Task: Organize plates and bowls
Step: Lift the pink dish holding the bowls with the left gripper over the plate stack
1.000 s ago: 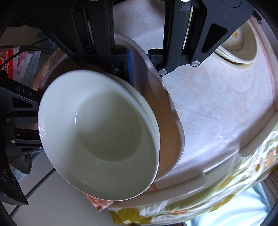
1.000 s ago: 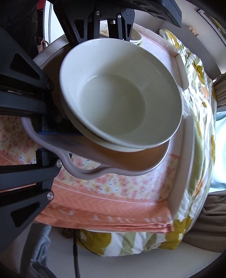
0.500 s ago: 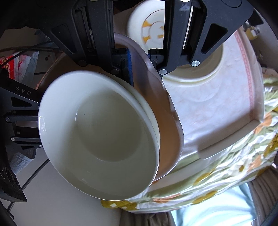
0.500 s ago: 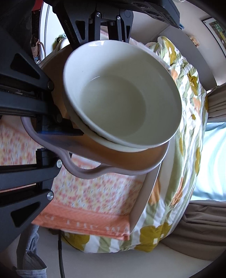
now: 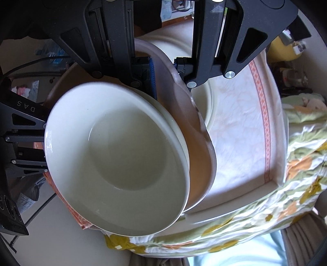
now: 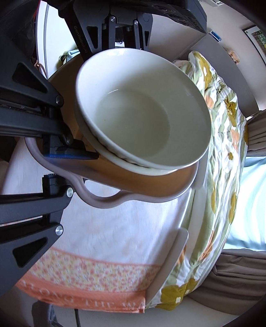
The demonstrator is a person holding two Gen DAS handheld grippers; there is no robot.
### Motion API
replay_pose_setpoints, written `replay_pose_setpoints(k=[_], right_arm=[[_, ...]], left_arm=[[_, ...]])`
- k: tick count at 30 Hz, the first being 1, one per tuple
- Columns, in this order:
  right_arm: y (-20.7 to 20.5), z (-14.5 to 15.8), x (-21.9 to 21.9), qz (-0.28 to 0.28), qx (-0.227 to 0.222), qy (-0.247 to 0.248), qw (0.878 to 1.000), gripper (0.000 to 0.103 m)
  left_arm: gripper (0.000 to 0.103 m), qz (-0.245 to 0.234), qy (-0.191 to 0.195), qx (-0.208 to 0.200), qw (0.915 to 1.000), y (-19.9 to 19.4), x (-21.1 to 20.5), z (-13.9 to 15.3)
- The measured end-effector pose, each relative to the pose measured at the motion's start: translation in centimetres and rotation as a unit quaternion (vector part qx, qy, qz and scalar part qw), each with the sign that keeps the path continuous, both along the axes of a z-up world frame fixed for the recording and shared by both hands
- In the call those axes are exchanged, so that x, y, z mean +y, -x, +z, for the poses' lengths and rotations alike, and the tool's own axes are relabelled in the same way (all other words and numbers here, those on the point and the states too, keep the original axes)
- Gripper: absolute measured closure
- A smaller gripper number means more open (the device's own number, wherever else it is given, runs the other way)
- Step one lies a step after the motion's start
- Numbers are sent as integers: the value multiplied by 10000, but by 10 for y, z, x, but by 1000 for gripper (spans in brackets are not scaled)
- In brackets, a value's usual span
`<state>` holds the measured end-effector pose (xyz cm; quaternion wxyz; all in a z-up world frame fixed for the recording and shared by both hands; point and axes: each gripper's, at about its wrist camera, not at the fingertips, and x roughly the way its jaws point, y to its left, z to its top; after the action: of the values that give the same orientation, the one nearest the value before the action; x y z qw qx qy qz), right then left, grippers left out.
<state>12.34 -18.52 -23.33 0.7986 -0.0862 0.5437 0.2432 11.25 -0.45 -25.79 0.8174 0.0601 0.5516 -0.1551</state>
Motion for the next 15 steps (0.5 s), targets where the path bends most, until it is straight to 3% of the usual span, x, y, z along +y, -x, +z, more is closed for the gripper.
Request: replay_pose_setpoints(k=[15], right_arm=[[31, -29, 21, -384, 125, -15, 9992, 93]], left_arm=[[92, -63, 174, 268, 9995, 22, 16, -39]])
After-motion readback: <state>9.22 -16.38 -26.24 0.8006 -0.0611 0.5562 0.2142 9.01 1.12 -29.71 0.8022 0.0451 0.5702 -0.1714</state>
